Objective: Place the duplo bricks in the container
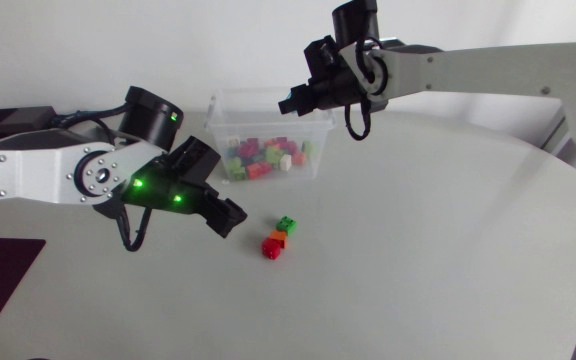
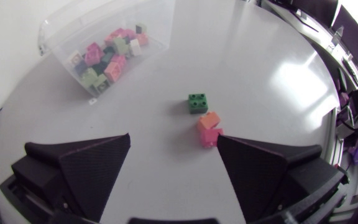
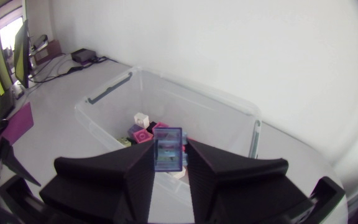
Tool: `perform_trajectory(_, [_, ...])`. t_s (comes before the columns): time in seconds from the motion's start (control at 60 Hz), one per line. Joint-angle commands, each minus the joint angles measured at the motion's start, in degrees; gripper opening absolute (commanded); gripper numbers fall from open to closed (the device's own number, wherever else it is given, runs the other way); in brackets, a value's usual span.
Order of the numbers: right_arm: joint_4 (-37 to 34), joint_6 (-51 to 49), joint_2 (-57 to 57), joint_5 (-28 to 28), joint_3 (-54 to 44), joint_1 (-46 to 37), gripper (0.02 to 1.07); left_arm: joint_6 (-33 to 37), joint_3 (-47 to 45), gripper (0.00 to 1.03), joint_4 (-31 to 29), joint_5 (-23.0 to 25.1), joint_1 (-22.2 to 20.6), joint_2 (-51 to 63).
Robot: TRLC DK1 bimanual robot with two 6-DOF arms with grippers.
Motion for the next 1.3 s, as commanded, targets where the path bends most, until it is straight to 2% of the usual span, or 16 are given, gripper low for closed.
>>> perform_trajectory(0.0, [1.86, 1.01, 2.77, 1.22, 2.22, 0.6, 0.25, 1.01, -1.36, 0.97, -0.01, 0.57, -1.52, -0.55])
perform_trajectory(0.183, [2.56, 1.01, 5.76, 2.27, 5.64, 1.04, 0.26, 0.13, -1.44, 0.97, -0.01, 0.66, -3.55, 2.0])
perform_trajectory(0.25, [2.3, 1.01, 6.91, 3.33, 7.23, 1.13, 0.31, -0.05, -1.53, 0.97, -0.01, 0.66, -4.07, 2.88])
perform_trajectory(0.267, [2.21, 1.01, 7.35, 3.94, 7.84, 1.21, 0.36, -0.05, -1.53, 0.97, 0.08, 0.66, -4.34, 3.32])
perform_trajectory(0.283, [1.95, 1.01, 7.7, 4.38, 8.46, 1.21, 0.47, -0.05, -1.53, 0.97, 0.08, 0.66, -4.42, 3.41])
perform_trajectory(0.317, [0.89, 1.01, 8.66, 5.18, 9.86, 1.39, 0.78, -0.22, -1.44, 0.97, 0.08, 0.66, -5.13, 4.37])
perform_trajectory(0.333, [0.63, 1.01, 8.75, 5.44, 10.22, 1.39, 0.89, -0.57, -1.44, 0.97, 0.08, 0.66, -5.48, 4.72])
perform_trajectory(0.367, [0.54, 1.1, 8.66, 5.53, 10.3, 1.39, 1.02, -0.66, -1.27, 0.97, 0.08, 0.66, -5.83, 5.34])
perform_trajectory(0.583, [2.91, 1.54, -0.56, 5.61, 1.25, 1.39, 1.03, -3.47, 1.72, 0.96, -0.97, 0.57, -7.41, 8.33])
perform_trajectory(0.767, [4.94, 1.54, -11.9, 5.61, -10.53, 0.78, 1.03, -8.48, 6.82, 0.91, -5.98, 0.48, -6.53, 11.4])
perform_trajectory(1.133, [4.94, -0.92, -28.69, 3.86, -31.36, -1.07, 1.03, -3.47, 8.93, 0.91, -5.98, -1.54, -7.76, 17.03])
perform_trajectory(1.283, [5.02, -1.36, -31.94, 3.33, -37.16, -1.51, 1.03, -1.8, 11.12, 0.86, -5.98, -1.71, -7.76, 20.63])
